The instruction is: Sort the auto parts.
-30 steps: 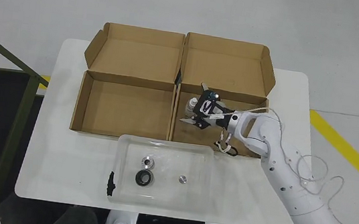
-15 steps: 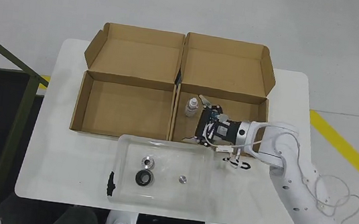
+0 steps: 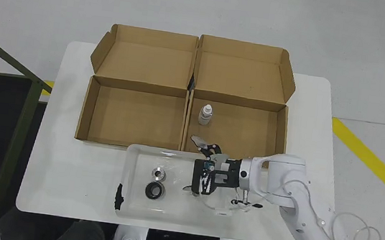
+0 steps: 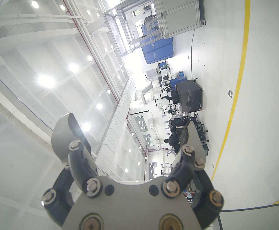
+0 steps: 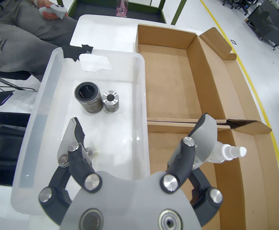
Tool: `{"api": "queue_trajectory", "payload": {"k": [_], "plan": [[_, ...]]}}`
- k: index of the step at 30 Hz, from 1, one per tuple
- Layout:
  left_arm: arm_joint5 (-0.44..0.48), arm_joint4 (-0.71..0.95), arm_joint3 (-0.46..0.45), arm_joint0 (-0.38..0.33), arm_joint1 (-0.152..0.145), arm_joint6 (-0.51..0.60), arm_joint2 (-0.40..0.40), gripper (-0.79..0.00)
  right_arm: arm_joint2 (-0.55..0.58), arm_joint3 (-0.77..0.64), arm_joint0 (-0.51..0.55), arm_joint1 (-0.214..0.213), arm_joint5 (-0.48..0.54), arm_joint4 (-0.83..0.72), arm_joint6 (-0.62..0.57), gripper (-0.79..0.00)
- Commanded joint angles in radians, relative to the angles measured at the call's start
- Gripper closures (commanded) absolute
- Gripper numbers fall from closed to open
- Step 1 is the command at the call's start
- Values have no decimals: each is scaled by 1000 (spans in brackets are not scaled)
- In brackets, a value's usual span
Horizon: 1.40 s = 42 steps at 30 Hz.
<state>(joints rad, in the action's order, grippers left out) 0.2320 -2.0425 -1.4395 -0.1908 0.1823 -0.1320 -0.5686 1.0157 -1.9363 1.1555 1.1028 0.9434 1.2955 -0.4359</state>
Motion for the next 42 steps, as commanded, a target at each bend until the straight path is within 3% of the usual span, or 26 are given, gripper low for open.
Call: {"api": "queue_trajectory", "payload": {"k": [1,21,42], "plan": [[0,0,0,0,0,0,0,-785,-10,-19,17,-3,7,22,-17,-785],[0,0,0,0,0,0,0,-785,-56,-121,103,-29,24,145,-199,-785],[0,0,0,0,0,0,0,-785,-159,-99,62,-24,-5,211,-340,-785]]}}
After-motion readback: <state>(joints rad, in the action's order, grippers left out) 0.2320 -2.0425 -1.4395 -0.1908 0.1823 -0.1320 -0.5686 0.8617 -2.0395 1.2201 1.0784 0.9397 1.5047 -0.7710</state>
